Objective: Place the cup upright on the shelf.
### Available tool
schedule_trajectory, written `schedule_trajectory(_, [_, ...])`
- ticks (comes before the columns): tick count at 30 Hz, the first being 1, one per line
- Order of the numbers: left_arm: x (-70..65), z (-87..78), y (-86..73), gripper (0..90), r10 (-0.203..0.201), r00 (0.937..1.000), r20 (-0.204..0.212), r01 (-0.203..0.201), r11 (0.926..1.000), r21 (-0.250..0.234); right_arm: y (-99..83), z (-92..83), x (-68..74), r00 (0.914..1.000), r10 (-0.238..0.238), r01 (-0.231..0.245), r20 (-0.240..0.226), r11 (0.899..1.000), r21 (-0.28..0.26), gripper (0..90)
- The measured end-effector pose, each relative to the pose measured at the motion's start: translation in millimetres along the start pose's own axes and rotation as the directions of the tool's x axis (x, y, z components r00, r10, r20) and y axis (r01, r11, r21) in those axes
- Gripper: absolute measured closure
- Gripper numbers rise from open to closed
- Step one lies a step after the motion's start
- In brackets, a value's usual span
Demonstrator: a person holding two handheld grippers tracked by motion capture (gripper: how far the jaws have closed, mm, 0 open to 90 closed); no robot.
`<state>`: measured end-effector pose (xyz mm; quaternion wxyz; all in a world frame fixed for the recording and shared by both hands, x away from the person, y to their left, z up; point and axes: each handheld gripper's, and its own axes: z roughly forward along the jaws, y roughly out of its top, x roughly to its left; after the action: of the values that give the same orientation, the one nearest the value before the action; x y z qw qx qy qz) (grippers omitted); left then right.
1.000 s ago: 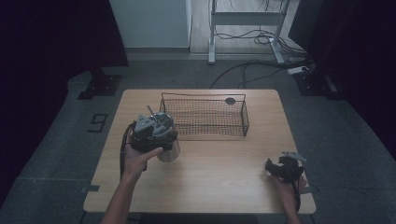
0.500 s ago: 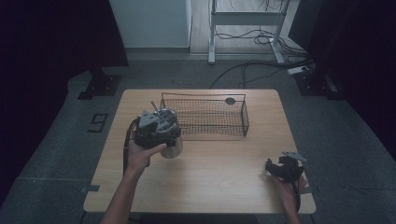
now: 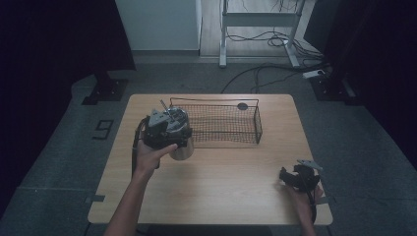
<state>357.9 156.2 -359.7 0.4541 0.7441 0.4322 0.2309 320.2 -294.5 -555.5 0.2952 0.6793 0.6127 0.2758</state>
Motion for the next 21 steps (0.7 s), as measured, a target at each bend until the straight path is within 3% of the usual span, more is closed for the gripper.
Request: schedule_trajectory(21, [17.5,26.8,19.9,3.7,-0.021,0.9992,-0.035,0.021,0.9998,-0.002,0.0,0.2,-0.3,1.0000,0.003,-0.003,0.002,1.000,-0.002,13.6])
